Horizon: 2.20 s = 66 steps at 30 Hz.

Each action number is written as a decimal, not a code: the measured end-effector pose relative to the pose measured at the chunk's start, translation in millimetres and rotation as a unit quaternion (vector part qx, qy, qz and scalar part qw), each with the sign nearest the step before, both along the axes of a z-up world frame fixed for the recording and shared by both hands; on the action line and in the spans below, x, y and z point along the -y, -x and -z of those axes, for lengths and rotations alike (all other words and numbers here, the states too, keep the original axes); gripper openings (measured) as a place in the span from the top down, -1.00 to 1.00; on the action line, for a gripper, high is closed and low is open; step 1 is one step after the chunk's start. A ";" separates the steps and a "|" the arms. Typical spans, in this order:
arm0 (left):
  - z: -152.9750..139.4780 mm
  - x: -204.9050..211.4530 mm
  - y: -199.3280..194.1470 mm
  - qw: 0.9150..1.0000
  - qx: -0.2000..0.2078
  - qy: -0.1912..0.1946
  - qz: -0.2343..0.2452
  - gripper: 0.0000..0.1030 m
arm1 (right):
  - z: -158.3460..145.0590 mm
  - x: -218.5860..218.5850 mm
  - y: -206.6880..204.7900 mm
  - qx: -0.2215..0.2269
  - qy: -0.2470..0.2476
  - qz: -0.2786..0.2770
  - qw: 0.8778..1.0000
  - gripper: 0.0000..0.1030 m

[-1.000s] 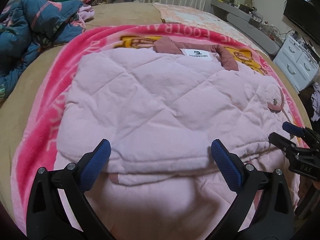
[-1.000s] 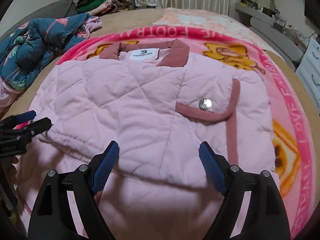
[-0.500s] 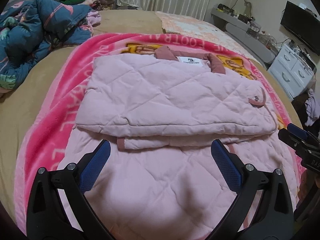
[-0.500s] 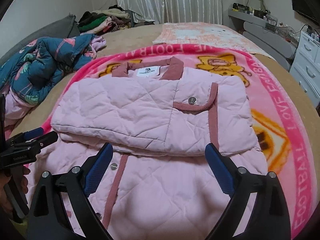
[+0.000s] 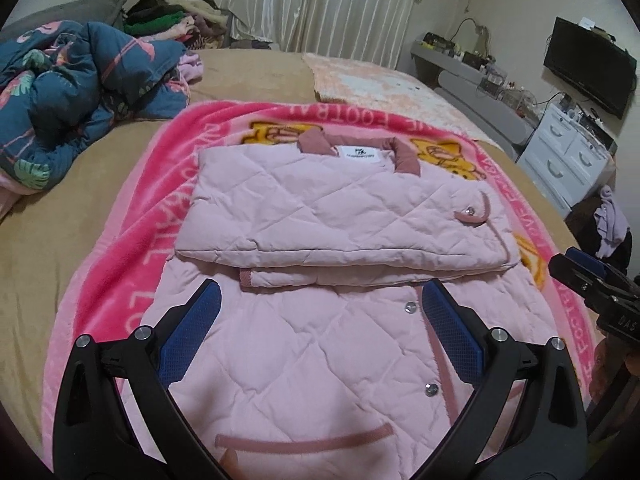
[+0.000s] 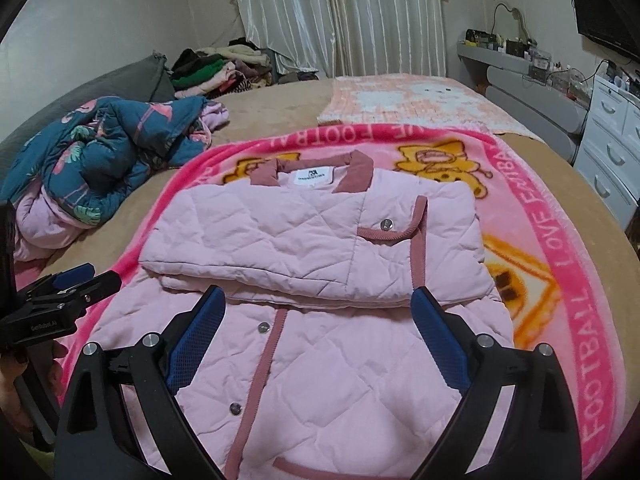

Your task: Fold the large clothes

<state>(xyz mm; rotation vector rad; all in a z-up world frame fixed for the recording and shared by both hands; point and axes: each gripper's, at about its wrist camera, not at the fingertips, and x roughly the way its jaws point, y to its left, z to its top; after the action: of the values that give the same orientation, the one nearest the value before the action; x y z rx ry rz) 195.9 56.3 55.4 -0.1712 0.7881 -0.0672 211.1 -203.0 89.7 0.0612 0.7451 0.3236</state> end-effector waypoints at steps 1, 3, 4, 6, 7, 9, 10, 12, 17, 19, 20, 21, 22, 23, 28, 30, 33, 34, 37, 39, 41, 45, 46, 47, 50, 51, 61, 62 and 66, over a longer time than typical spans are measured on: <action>-3.3 1.2 3.9 1.000 0.004 0.000 0.001 -0.83 | -2.6 1.0 3.8 0.003 -0.003 -0.001 1.000 -0.82; -9.5 2.4 12.1 1.000 0.010 -0.002 0.002 -0.83 | -7.3 2.2 10.3 0.008 -0.008 -0.003 1.000 -0.82; -11.5 2.4 14.8 1.000 0.012 -0.001 0.003 -0.83 | -10.3 3.2 14.4 0.012 -0.012 -0.004 1.000 -0.82; -17.4 3.6 22.4 1.000 0.018 0.001 0.003 -0.83 | -15.4 4.4 20.7 0.018 -0.016 -0.005 1.000 -0.82; -20.0 4.4 25.8 1.000 0.021 0.000 0.003 -0.83 | -17.6 5.0 23.4 0.020 -0.018 -0.006 1.000 -0.82; -25.5 5.5 33.7 1.000 0.028 -0.003 0.001 -0.83 | -24.3 6.2 31.3 0.027 -0.024 -0.009 0.999 -0.82; -27.3 5.8 36.5 1.000 0.031 -0.003 0.000 -0.83 | -26.7 6.8 34.1 0.030 -0.025 -0.009 0.999 -0.82; -32.2 5.6 45.2 0.999 0.037 0.002 -0.003 -0.83 | -33.7 8.1 42.1 0.038 -0.028 -0.012 0.999 -0.82; -41.8 7.2 66.1 0.999 0.049 0.007 -0.007 -0.83 | -46.4 14.8 59.5 0.055 -0.031 -0.009 0.998 -0.82; -45.4 8.6 75.5 0.998 0.055 0.005 -0.009 -0.83 | -50.7 18.9 68.8 0.063 -0.034 -0.005 0.997 -0.92; -47.0 9.5 78.9 0.998 0.057 0.004 -0.010 -0.83 | -52.2 21.1 72.0 0.066 -0.035 -0.006 0.997 -0.92; -48.2 10.1 82.4 0.998 0.059 0.003 -0.010 -0.83 | -53.9 22.6 76.3 0.068 -0.036 -0.007 0.997 -0.92; -49.6 11.3 86.9 0.998 0.061 0.003 -0.011 -0.83 | -55.6 24.4 80.8 0.071 -0.039 -0.007 0.997 -0.92; -50.6 12.1 90.9 0.998 0.063 0.002 -0.011 -0.83 | -56.4 25.4 83.0 0.072 -0.041 -0.008 0.997 -0.92; -55.0 16.0 112.2 0.997 0.073 0.001 -0.015 -0.83 | -60.7 31.4 102.1 0.078 -0.042 -0.013 0.996 -0.92; -57.0 17.8 119.0 0.997 0.077 0.001 -0.014 -0.83 | -62.1 34.0 111.4 0.081 -0.042 -0.013 0.996 -0.92; -59.7 21.9 131.1 0.996 0.084 -0.002 -0.015 -0.83 | -64.3 36.8 123.1 0.086 -0.043 -0.015 0.995 -0.92; -60.2 21.9 133.7 0.996 0.085 -0.001 -0.015 -0.83 | -64.5 37.7 125.9 0.087 -0.043 -0.015 0.995 -0.92; -60.6 23.2 143.6 0.996 0.088 -0.002 -0.014 -0.83 | -65.8 41.4 138.3 0.094 -0.043 -0.017 0.995 -0.92; -60.0 25.1 149.4 0.996 0.091 -0.006 -0.013 -0.83 | -65.9 44.0 144.5 0.096 -0.044 -0.018 0.994 -0.92; -58.8 27.0 154.1 0.996 0.093 -0.007 -0.011 -0.83 | -64.8 46.1 151.2 0.098 -0.043 -0.019 0.994 -0.92; -53.1 29.9 163.6 0.995 0.096 -0.006 -0.008 -0.83 | -60.4 50.4 162.8 0.097 -0.039 -0.017 0.994 -0.92; -50.8 31.2 165.7 0.995 0.095 -0.007 -0.008 -0.83 | -58.8 51.5 165.0 0.096 -0.038 -0.016 0.995 -0.92; -48.5 32.1 167.4 0.995 0.094 -0.007 -0.006 -0.83 | -57.7 52.1 166.2 0.095 -0.036 -0.016 0.995 -0.92; -42.7 33.0 171.9 0.996 0.091 -0.012 -0.004 -0.83 | -53.6 54.3 170.9 0.093 -0.029 -0.015 0.995 -0.92; -40.7 33.0 173.3 0.996 0.091 -0.013 -0.004 -0.83 | -51.8 55.2 172.4 0.092 -0.028 -0.015 0.995 -0.92; -17.5 29.8 184.4 0.996 0.084 -0.018 -0.009 -0.83 | -28.5 58.8 178.9 0.075 -0.022 -0.017 0.997 -0.92; -14.3 30.5 185.1 0.996 0.082 -0.022 -0.010 -0.83 | -25.7 59.0 179.9 0.073 -0.023 -0.018 0.997 -0.92; -4.3 30.9 186.3 0.997 0.075 -0.030 -0.006 -0.83 | -14.2 59.3 183.4 0.067 -0.021 -0.018 0.997 -0.92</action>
<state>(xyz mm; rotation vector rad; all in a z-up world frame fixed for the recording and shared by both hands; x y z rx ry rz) 9.7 25.5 59.7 -0.1126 0.6380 -0.0450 27.7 -262.3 103.8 0.0655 0.6069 0.3742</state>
